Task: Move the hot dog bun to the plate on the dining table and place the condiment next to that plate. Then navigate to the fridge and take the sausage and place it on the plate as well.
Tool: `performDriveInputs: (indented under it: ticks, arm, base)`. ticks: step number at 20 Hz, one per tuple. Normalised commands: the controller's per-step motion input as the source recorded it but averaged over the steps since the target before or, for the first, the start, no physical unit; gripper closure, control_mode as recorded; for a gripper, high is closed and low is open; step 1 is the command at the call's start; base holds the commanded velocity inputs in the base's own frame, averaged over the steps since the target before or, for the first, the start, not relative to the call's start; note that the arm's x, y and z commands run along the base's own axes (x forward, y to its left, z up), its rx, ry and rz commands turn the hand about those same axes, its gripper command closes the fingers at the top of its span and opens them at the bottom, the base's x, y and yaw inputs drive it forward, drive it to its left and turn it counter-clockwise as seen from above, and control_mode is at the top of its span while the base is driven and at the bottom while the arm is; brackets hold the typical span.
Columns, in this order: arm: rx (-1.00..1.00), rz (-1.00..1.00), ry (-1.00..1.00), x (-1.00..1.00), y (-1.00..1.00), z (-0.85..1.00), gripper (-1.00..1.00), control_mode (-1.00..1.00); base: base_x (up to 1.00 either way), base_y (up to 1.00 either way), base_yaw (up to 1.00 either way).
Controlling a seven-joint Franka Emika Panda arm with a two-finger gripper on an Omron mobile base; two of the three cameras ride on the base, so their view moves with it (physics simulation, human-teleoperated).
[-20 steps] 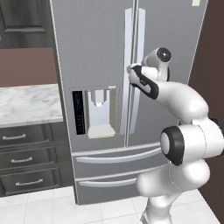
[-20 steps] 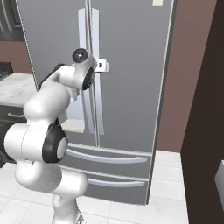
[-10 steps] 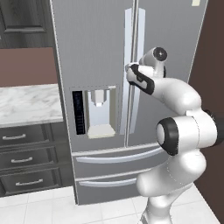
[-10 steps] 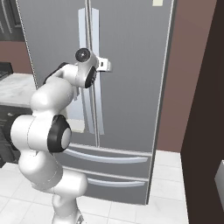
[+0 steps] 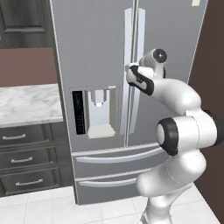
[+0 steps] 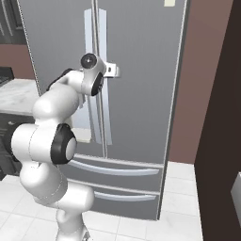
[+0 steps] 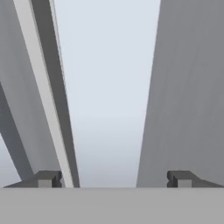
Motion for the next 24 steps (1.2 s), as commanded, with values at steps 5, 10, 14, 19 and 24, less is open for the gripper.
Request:
performDriveInputs:
  ticks: [5,10,14,19,24]
  arm:
    - [0.00,-0.04,0.00,0.08,-0.02,-0.03,-1.00,-1.00]
    - [-0.01,-0.04,0.00,0.30,0.00,-0.11,-1.00,-1.00]
    - [0.00,-0.02,0.00,0.35,0.00,-0.11,-1.00,-1.00]
    - [0.00,0.00,0.00,0.40,0.00,-0.12,1.00,-1.00]
    - [0.00,0.00,0.00,0.31,0.00,-0.15,1.00,-1.00]
  base:
    - [0.00,0.00,0.00]
    - [0.00,0.00,0.00]
    - [0.00,0.00,0.00]
    - [0.00,0.00,0.00]
    - [0.00,0.00,0.00]
